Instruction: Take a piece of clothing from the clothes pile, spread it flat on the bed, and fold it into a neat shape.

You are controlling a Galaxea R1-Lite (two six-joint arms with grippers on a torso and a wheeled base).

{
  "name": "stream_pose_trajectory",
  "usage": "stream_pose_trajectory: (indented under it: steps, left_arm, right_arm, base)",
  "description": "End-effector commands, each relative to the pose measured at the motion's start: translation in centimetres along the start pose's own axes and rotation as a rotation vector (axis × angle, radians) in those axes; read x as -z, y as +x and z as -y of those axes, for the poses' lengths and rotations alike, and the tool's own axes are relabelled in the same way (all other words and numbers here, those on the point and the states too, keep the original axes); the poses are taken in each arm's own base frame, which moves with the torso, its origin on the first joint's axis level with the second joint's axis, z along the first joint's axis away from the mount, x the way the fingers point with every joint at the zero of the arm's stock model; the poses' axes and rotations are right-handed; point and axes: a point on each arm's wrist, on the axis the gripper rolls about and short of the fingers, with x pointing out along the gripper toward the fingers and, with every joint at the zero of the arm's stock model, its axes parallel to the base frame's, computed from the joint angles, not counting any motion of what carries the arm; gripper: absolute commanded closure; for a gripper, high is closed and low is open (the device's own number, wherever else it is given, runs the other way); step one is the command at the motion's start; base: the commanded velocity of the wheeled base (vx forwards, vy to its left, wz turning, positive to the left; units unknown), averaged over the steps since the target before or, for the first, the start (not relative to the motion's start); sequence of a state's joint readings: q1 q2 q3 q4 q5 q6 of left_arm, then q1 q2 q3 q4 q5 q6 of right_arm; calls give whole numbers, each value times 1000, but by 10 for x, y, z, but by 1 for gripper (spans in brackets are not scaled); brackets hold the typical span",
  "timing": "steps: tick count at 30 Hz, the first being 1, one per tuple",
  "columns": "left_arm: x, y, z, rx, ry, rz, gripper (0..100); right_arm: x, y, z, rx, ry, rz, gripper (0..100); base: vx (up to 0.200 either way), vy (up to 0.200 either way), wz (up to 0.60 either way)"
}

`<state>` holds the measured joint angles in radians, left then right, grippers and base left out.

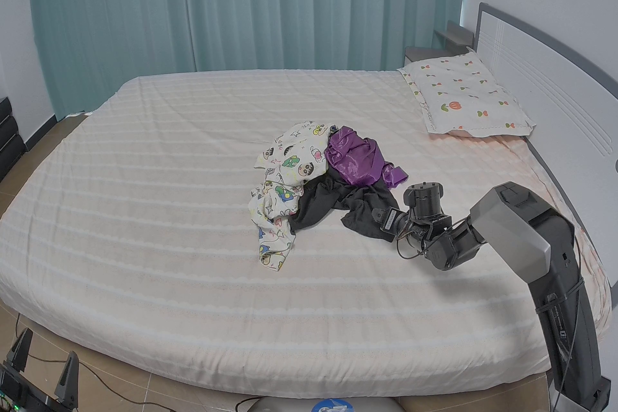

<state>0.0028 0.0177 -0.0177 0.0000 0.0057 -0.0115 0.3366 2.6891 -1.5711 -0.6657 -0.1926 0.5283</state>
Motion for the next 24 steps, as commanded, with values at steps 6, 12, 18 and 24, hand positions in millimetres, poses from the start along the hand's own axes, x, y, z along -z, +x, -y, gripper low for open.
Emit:
stream_pose_trajectory:
  steps: [6, 12, 18, 24]
  left_arm:
    - [5, 0, 0, -1, -1, 2, 0]
    - [5, 0, 0, -1, -1, 2, 0]
    - [5, 0, 0, -2, -1, 2, 0]
    - [5, 0, 0, -2, -1, 2, 0]
  right_arm:
    - [18, 22, 4, 15, -5, -7, 0]
    - [21, 27, 3, 23, -11, -21, 0]
    - [30, 33, 2, 26, -18, -41, 100]
    - [19, 18, 0, 30, -12, -49, 100]
  base:
    - [0, 0, 0]
    - [0, 0, 0]
    - [0, 0, 0]
    - [0, 0, 0]
